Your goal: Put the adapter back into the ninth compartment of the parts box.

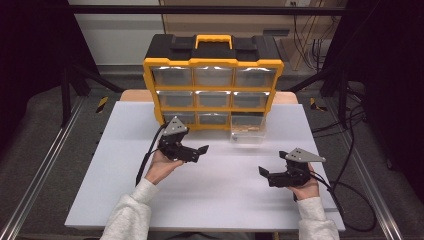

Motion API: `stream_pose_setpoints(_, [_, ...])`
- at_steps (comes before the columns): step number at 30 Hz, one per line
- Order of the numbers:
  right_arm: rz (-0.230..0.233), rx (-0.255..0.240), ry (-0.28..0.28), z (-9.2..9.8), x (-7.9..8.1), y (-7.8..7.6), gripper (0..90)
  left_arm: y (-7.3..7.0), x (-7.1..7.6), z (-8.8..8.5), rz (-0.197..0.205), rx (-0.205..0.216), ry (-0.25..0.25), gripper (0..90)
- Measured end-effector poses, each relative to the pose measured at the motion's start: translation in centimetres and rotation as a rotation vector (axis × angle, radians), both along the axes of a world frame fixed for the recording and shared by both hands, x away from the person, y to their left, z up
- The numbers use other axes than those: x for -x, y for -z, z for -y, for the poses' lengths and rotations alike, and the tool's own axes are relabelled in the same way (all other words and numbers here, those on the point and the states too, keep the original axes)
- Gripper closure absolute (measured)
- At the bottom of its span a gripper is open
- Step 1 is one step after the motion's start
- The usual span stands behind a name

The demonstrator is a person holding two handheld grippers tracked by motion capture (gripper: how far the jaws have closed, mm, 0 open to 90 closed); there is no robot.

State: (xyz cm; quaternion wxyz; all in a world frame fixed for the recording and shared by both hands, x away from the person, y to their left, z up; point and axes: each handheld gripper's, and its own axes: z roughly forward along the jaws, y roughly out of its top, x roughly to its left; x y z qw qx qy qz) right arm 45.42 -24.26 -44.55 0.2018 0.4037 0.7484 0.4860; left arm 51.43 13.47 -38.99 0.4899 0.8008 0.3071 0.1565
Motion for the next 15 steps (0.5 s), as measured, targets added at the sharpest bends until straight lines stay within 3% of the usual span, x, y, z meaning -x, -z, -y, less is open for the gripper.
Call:
stream_pose_setpoints(7, [-0.001,0.001,0.000,0.0,0.0,0.0,0.6,1.4,0.5,-1.5,-0.016,0.007,-0.015,2.4])
stream_pose_setpoints(15, [0.000,0.004,-0.003,-0.1,0.0,0.0,0.6,2.0,1.2,-3.2,-0.008,0.014,-0.031,2.5])
